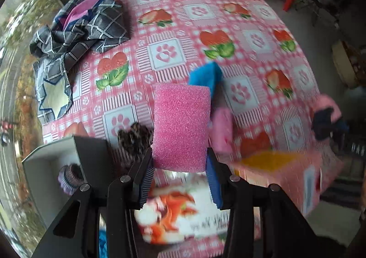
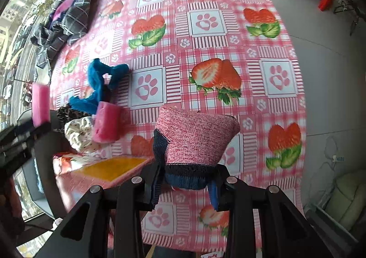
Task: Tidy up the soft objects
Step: 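Carry the pink sponge and pink sock over the white box with both tools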
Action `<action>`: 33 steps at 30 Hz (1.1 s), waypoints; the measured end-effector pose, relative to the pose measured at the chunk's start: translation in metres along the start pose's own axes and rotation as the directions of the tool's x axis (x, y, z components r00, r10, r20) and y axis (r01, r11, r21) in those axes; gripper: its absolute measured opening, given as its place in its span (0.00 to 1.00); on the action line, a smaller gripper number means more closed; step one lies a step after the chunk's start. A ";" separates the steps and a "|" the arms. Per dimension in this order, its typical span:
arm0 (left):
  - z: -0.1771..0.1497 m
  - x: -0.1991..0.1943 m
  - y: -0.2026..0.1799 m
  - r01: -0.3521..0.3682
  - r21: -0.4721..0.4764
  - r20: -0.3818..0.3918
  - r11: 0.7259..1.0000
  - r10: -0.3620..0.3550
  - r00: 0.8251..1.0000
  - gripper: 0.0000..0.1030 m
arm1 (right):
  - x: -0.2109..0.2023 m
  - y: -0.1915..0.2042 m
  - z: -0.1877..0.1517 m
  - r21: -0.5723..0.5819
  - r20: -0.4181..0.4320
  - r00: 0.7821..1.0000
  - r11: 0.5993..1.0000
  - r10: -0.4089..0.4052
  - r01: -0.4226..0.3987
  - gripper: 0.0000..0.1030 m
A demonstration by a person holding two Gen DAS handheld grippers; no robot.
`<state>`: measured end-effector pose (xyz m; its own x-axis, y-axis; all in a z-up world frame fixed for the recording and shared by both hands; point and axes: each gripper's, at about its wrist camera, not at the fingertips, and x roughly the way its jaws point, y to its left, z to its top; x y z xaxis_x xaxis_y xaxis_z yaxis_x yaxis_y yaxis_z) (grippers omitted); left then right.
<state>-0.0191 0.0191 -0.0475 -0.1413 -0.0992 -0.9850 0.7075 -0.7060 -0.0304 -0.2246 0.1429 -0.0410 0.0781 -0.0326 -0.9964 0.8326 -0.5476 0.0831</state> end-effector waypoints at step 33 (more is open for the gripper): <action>-0.137 -0.099 0.078 0.029 -0.162 0.176 0.986 0.000 0.984 0.45 | -0.054 0.170 -0.096 -0.257 0.054 0.995 0.964 0.078 -0.062 0.34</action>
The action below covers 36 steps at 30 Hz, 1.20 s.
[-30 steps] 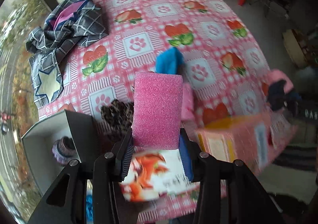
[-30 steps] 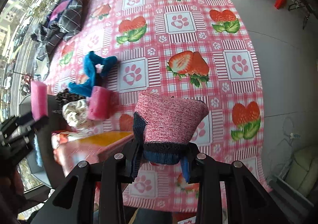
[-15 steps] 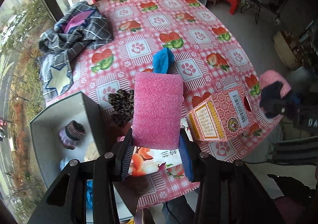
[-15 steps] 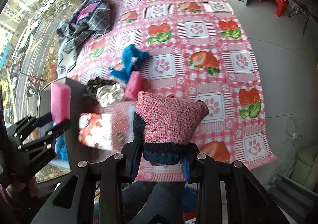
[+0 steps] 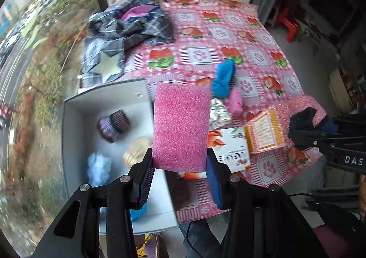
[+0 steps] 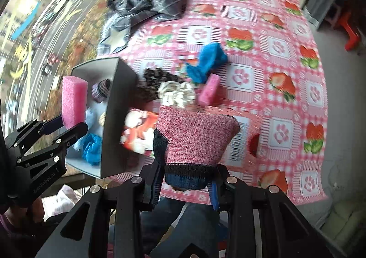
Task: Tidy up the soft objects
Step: 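Carry the pink sponge and pink sock over the white box with both tools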
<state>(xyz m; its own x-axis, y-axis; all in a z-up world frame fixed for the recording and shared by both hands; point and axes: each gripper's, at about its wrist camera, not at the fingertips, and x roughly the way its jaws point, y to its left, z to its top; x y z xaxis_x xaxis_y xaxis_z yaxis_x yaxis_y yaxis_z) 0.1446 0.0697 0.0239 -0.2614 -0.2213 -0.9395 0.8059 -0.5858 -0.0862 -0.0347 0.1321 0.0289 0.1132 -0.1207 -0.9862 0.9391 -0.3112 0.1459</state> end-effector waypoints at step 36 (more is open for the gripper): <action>-0.062 -0.005 0.117 -0.072 -0.359 -0.019 0.931 0.070 0.997 0.45 | 0.032 0.159 0.040 -0.389 -0.063 0.998 0.920 0.013 -0.037 0.34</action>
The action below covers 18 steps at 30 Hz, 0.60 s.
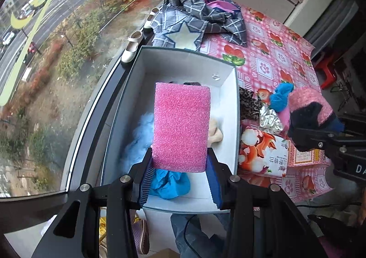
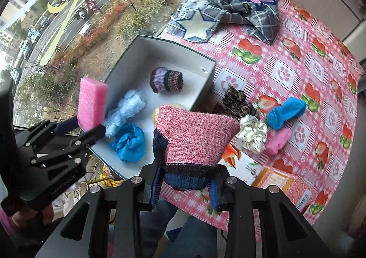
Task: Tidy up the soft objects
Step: 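Carry the pink sponge and pink sock over the white box with both tools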
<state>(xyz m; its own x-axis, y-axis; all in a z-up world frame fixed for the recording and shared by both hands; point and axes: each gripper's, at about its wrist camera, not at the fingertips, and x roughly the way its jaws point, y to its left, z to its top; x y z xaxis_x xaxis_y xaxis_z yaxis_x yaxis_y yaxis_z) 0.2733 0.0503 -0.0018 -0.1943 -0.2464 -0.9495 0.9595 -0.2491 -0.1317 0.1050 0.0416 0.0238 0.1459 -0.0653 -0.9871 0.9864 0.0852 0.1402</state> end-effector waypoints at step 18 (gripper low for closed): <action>-0.005 0.025 0.020 -0.018 -0.032 -0.062 0.999 0.016 0.998 0.45 | 0.037 0.039 0.035 -0.070 -0.063 0.998 0.997 0.029 -0.033 0.34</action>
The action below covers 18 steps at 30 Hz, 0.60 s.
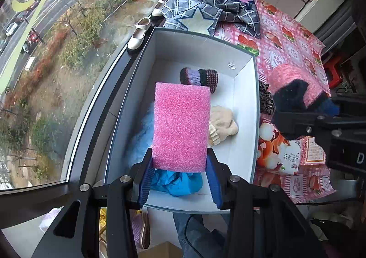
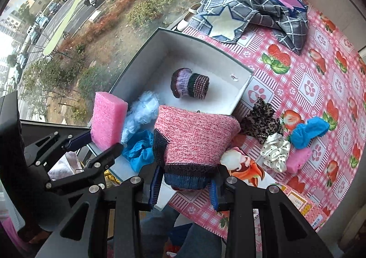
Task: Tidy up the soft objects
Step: 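Carry the pink sponge and pink sock over the white box with both tools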
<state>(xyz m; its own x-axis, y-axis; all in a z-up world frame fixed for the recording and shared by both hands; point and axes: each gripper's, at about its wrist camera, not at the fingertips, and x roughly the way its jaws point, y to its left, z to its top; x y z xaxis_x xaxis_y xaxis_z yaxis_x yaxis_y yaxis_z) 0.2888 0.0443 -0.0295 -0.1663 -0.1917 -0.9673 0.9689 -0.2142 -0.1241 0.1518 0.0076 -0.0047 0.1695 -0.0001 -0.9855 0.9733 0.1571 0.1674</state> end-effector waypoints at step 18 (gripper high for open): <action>-0.001 0.020 0.000 0.009 0.003 -0.032 1.000 -0.009 0.999 0.45 | 0.021 0.001 0.018 0.010 -0.056 0.998 1.000 -0.005 0.006 0.34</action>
<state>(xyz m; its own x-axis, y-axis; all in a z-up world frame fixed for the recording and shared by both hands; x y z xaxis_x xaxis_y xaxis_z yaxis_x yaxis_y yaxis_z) 0.2854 0.0416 -0.0495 -0.1692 -0.1587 -0.9727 0.9668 -0.2185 -0.1325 0.1589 -0.0101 -0.0250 0.1554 0.0547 -0.9863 0.9758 0.1470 0.1619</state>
